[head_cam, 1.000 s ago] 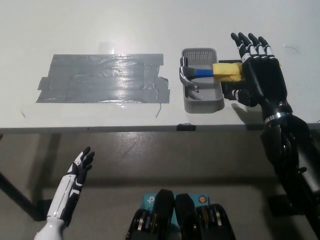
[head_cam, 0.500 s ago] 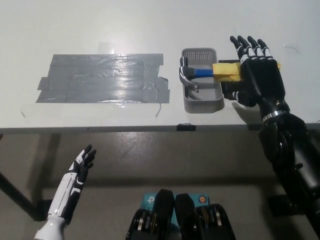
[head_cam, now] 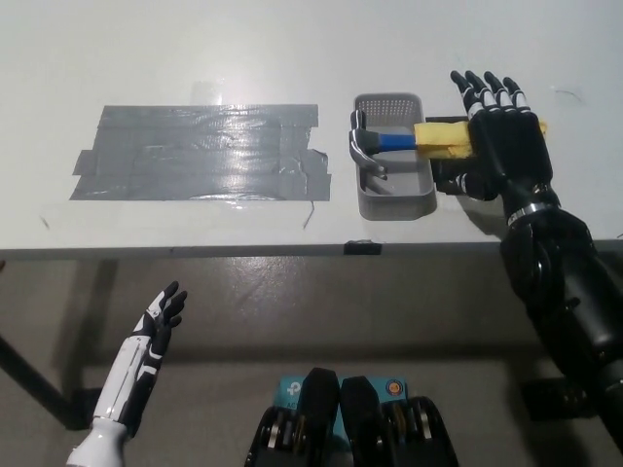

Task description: The robot picks the hammer with right hand and hits the black area on the desk and places it back.

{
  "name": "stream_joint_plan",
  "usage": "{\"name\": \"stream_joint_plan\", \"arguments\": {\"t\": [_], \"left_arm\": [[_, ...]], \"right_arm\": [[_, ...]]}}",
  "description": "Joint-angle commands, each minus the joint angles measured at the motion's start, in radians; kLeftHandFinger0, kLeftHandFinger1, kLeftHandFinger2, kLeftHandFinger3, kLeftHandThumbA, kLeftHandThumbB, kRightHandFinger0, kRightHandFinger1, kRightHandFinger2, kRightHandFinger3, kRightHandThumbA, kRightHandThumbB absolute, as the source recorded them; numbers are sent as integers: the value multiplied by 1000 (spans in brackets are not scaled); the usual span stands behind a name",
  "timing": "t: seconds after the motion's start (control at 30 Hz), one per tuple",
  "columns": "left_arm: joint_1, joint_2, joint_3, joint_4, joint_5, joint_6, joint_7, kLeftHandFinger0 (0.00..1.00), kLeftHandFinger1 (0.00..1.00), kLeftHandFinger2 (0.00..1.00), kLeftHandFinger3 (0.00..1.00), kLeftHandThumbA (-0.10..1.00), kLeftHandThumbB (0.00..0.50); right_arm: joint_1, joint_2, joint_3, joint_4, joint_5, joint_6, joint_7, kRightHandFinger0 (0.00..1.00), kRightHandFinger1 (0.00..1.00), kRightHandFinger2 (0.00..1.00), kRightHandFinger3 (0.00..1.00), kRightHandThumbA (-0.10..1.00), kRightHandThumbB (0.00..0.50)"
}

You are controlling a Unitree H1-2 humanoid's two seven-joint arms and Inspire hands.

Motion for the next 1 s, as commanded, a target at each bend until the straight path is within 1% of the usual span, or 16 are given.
{"name": "stream_joint_plan", "arguments": {"t": [0.0, 0.13, 0.23, 0.37, 0.53, 0.57, 0.6, 0.7, 0.83, 0.9, 0.97], "left_arm": [[-10, 7, 2, -27, -6, -36, -8, 1000, 1000, 1000, 1000, 1000, 55], [-18, 7, 2, -23, -12, -41, -11, 1000, 1000, 1000, 1000, 1000, 61], [-17, 8, 2, -20, -8, -46, -9, 1000, 1000, 1000, 1000, 1000, 56], [-19, 7, 3, -23, -7, -35, -8, 1000, 1000, 1000, 1000, 1000, 58], [-17, 8, 1, -25, -2, -40, -8, 1000, 1000, 1000, 1000, 1000, 44], [-17, 8, 1, -24, -1, -43, -7, 1000, 1000, 1000, 1000, 1000, 33], [-18, 9, 2, -27, -3, -37, -9, 1000, 1000, 1000, 1000, 1000, 35], [-18, 10, 2, -31, -2, -36, -8, 1000, 1000, 1000, 1000, 1000, 45], [-19, 10, 2, -34, 3, -33, -7, 1000, 1000, 1000, 1000, 1000, 43], [-20, 10, 3, -35, 3, -35, -6, 1000, 1000, 1000, 1000, 1000, 35], [-21, 12, 4, -30, 1, -34, -8, 1000, 1000, 1000, 1000, 1000, 37]], "right_arm": [[-77, 5, 7, 14, 7, -2, -46, 1000, 1000, 1000, 1000, 937, 309], [-97, 5, 15, 49, 1, 4, -59, 1000, 1000, 1000, 1000, 953, 317], [-109, 6, 22, 69, 2, 0, -67, 1000, 1000, 1000, 1000, 973, 322], [-126, 12, 28, 102, 14, -14, -82, 1000, 1000, 1000, 1000, 968, 327], [-128, 27, 40, 123, 15, 0, -82, 1000, 1000, 1000, 1000, 975, 328], [-130, 29, 39, 132, 22, -5, -81, 1000, 1000, 1000, 1000, 976, 327], [-133, 32, 41, 147, 25, -11, -86, 1000, 1000, 1000, 1000, 976, 325], [-136, 33, 44, 158, 28, -14, -86, 1000, 1000, 1000, 1000, 964, 323], [-146, 34, 43, 183, 44, -26, -84, 1000, 1000, 1000, 1000, 956, 330], [-152, 34, 44, 202, 55, -44, -90, 1000, 1000, 1000, 1000, 909, 327], [-158, 36, 48, 215, 58, -45, -88, 1000, 1000, 1000, 1000, 905, 330]]}}
